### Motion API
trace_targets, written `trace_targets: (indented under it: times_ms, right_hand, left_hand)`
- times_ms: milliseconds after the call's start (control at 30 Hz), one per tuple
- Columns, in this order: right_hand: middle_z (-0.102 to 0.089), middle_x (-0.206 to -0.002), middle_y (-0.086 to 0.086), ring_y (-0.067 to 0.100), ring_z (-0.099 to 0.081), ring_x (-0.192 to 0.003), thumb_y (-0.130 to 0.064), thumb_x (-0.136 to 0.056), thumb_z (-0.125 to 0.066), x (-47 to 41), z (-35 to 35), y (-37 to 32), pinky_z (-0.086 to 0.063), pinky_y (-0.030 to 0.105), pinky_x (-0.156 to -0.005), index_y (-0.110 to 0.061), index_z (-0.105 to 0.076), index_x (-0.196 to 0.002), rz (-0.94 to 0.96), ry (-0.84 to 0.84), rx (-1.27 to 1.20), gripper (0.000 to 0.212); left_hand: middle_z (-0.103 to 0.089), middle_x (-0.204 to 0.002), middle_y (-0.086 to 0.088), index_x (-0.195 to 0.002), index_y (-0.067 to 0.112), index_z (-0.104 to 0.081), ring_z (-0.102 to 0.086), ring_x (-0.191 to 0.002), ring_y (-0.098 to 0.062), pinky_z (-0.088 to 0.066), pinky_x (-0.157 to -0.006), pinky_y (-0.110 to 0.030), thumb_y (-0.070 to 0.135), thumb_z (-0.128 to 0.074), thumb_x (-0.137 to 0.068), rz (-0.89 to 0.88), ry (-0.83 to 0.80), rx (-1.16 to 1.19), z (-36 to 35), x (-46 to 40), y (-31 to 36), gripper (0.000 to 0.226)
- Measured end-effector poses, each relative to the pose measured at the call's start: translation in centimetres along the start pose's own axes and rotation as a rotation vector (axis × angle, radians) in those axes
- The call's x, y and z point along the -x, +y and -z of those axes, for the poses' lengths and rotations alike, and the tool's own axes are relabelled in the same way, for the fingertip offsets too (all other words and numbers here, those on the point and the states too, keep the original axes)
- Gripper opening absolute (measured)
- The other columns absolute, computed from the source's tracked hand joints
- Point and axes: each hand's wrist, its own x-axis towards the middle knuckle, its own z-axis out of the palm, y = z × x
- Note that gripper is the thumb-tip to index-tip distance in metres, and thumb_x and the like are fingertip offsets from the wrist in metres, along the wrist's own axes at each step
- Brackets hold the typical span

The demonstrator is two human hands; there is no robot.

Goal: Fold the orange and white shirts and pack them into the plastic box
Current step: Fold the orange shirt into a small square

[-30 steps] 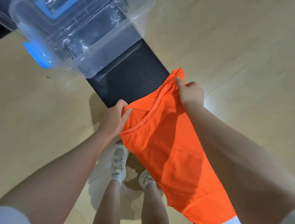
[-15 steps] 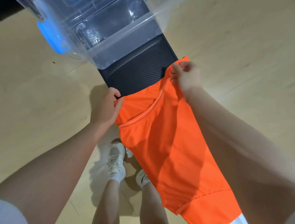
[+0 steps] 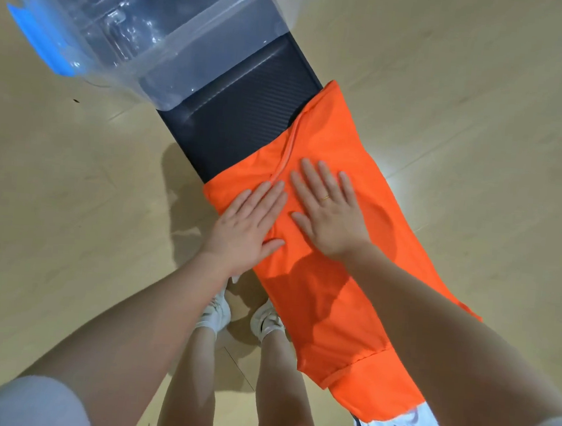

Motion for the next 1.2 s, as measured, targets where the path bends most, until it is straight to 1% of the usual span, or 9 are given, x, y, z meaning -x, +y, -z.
trace_targets:
  times_ms: [100,200,267,367,500,733,1000,1100,1200]
  right_hand:
    - [-0.015,-0.158,0.006,0.029,-0.018,-0.145,-0.049,-0.092,-0.033,1.1,0.5,3.8,-0.014,0.049,-0.115,-0.024,-0.017,-0.149,-0.298,-0.005,-0.014,0.064]
    - [0.004,-0.16,0.003,0.025,0.0,-0.147,-0.05,-0.096,-0.026,3.3,1.6,6.8,-0.001,0.044,-0.118,-0.025,0.0,-0.15,-0.514,-0.154,-0.072,0.065]
    - [0.004,-0.16,0.003,0.023,0.0,-0.147,-0.051,-0.096,-0.025,5.2,2.7,7.5,-0.001,0.045,-0.119,-0.021,0.004,-0.15,-0.569,-0.241,-0.121,0.068]
    - [-0.019,-0.156,0.008,0.021,-0.008,-0.147,-0.05,-0.096,-0.026,8.2,4.2,6.5,0.003,0.046,-0.118,-0.016,0.009,-0.149,-0.601,-0.287,-0.195,0.072]
    - [-0.039,-0.145,0.013,0.023,-0.02,-0.143,-0.042,-0.096,-0.034,12.4,6.8,4.1,0.001,0.045,-0.117,-0.013,0.007,-0.149,-0.589,-0.288,-0.246,0.073]
    - [-0.044,-0.139,0.026,0.039,-0.043,-0.128,-0.031,-0.096,-0.041,19.2,8.3,1.4,-0.033,0.041,-0.104,-0.001,-0.017,-0.145,-0.67,-0.227,-0.393,0.062]
    - [-0.054,-0.124,0.026,0.038,-0.05,-0.116,-0.023,-0.095,-0.043,28.3,5.1,-1.7,-0.037,0.038,-0.091,0.0,-0.046,-0.124,-0.687,-0.196,-0.531,0.037]
    - [-0.054,-0.123,0.021,0.035,-0.051,-0.114,-0.021,-0.095,-0.044,30.6,4.6,-1.0,-0.036,0.033,-0.088,-0.001,-0.05,-0.121,-0.708,-0.164,-0.548,0.034]
    - [-0.055,-0.123,0.019,0.032,-0.053,-0.109,-0.018,-0.094,-0.044,31.5,4.4,1.0,-0.037,0.03,-0.084,-0.004,-0.055,-0.115,-0.741,-0.141,-0.562,0.027]
  left_hand:
    - [-0.03,-0.151,-0.015,-0.143,0.007,-0.023,-0.019,-0.138,-0.025,-0.012,-0.112,-0.037,0.058,-0.029,-0.084,0.086,-0.006,0.031,0.0,0.0,-0.2,0.078]
    - [-0.017,-0.156,-0.016,-0.148,0.011,-0.016,-0.016,-0.144,-0.029,-0.007,-0.116,-0.036,0.055,-0.032,-0.089,0.121,-0.013,0.04,0.9,0.7,0.1,0.075]
    - [0.004,-0.158,-0.012,-0.15,0.013,-0.002,0.001,-0.147,-0.027,0.0,-0.118,-0.036,0.048,-0.035,-0.094,0.189,-0.08,0.099,1.4,1.9,0.5,0.074]
    - [0.015,-0.157,-0.01,-0.149,0.014,0.006,0.011,-0.146,-0.026,0.003,-0.118,-0.039,0.041,-0.036,-0.096,0.341,-0.152,0.181,2.5,4.6,1.4,0.073]
    - [0.004,-0.158,-0.011,-0.149,0.012,-0.008,0.003,-0.146,-0.028,-0.007,-0.118,-0.041,0.033,-0.04,-0.096,0.491,-0.239,0.302,4.8,8.8,3.0,0.066]
    - [-0.043,-0.138,-0.024,-0.147,0.003,-0.014,-0.041,-0.127,-0.038,-0.035,-0.102,-0.041,0.024,-0.049,-0.092,0.663,-0.217,0.54,5.7,16.0,8.4,0.068]
    - [-0.058,-0.122,-0.015,-0.145,0.003,-0.025,-0.052,-0.117,-0.03,-0.038,-0.094,-0.032,0.017,-0.046,-0.095,0.797,-0.22,1.102,1.3,20.9,19.2,0.056]
    - [-0.053,-0.105,-0.015,-0.124,0.005,-0.046,-0.055,-0.096,-0.024,-0.039,-0.077,-0.029,0.014,-0.043,-0.096,0.832,-0.202,1.326,-0.4,20.9,23.2,0.029]
    - [-0.05,-0.093,-0.011,-0.101,0.011,-0.045,-0.05,-0.068,-0.018,-0.033,-0.056,-0.024,0.013,-0.037,-0.098,0.885,-0.197,1.554,-1.6,19.8,26.8,0.008]
